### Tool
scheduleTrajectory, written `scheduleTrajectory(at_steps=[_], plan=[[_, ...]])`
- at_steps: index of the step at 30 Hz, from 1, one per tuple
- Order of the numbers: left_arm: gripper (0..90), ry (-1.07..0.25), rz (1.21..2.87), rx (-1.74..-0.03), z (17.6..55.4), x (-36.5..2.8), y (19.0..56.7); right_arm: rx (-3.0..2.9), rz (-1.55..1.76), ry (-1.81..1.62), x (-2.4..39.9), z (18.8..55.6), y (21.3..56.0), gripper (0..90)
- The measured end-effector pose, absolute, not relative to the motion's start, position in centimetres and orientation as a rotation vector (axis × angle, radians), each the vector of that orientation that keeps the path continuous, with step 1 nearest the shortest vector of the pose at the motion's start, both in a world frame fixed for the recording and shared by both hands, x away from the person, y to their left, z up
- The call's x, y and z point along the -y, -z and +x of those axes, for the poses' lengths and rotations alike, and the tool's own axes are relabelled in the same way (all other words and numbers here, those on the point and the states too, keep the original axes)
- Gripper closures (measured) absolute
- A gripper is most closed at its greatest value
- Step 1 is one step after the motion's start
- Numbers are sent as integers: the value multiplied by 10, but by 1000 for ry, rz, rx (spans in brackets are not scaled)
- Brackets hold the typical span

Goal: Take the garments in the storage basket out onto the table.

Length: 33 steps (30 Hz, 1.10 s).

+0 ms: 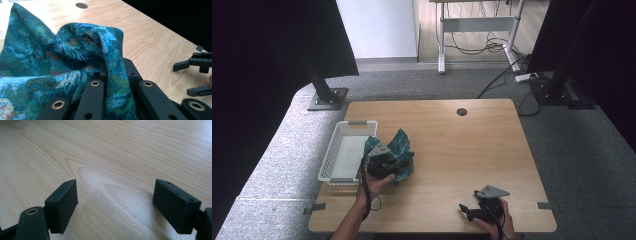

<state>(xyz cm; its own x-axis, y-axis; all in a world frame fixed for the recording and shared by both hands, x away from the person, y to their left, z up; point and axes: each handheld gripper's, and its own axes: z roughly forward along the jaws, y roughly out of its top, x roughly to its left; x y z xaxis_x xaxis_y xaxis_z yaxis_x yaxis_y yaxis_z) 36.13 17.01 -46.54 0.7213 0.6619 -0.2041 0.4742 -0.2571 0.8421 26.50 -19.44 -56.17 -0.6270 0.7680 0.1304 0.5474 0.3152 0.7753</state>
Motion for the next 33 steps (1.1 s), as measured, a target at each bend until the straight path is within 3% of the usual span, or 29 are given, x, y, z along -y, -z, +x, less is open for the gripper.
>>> scheduleTrajectory(at_steps=[33], plan=[[802,-136,1930,-838,370,-124,483,-2322,1191,-1211,194,265,562,198]])
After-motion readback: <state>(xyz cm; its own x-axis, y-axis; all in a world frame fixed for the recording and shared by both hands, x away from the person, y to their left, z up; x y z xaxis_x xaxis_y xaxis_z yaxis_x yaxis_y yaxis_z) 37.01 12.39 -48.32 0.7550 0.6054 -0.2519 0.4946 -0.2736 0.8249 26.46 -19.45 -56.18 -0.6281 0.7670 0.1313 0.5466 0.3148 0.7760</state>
